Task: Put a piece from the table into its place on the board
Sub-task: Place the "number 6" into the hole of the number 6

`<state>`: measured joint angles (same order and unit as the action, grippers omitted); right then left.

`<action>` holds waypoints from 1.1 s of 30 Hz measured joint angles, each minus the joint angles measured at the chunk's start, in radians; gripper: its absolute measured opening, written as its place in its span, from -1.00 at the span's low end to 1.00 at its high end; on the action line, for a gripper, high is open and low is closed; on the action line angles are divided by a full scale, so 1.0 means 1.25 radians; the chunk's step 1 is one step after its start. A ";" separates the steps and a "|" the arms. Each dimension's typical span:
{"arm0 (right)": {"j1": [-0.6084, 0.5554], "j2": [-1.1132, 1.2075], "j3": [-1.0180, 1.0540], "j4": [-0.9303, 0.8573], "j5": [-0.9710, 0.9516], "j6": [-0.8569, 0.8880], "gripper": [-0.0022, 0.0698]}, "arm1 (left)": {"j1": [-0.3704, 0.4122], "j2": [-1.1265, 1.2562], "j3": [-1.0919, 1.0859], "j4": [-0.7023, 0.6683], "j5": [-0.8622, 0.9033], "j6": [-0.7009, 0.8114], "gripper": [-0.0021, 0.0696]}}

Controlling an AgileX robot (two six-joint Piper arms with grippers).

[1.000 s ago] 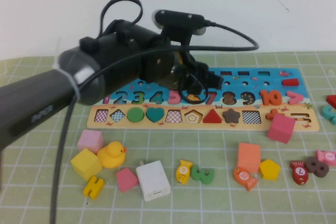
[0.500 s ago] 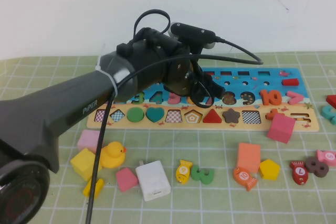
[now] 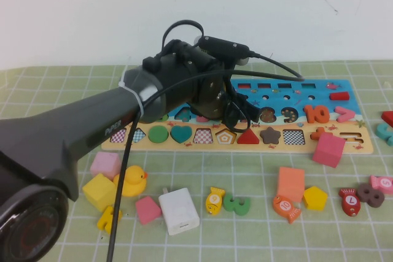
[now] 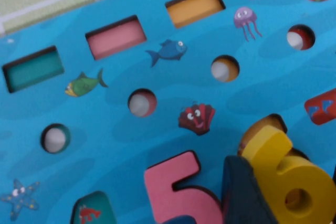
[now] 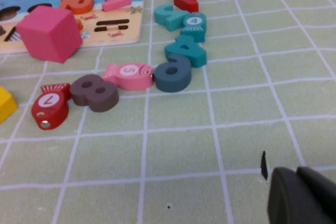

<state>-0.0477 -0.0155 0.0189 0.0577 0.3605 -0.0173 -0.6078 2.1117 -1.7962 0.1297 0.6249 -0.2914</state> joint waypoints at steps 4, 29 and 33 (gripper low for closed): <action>0.000 0.000 0.000 0.000 0.000 0.000 -0.95 | 0.000 0.000 0.000 0.001 -0.003 0.000 -0.12; 0.000 0.000 0.000 0.000 0.000 0.000 -0.95 | 0.000 0.012 -0.008 0.016 -0.010 0.048 -0.12; 0.000 0.000 0.000 0.000 0.000 0.000 -0.95 | 0.000 0.012 -0.008 0.015 -0.002 0.051 -0.11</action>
<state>-0.0477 -0.0155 0.0189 0.0577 0.3605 -0.0173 -0.6078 2.1261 -1.8068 0.1481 0.6225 -0.2277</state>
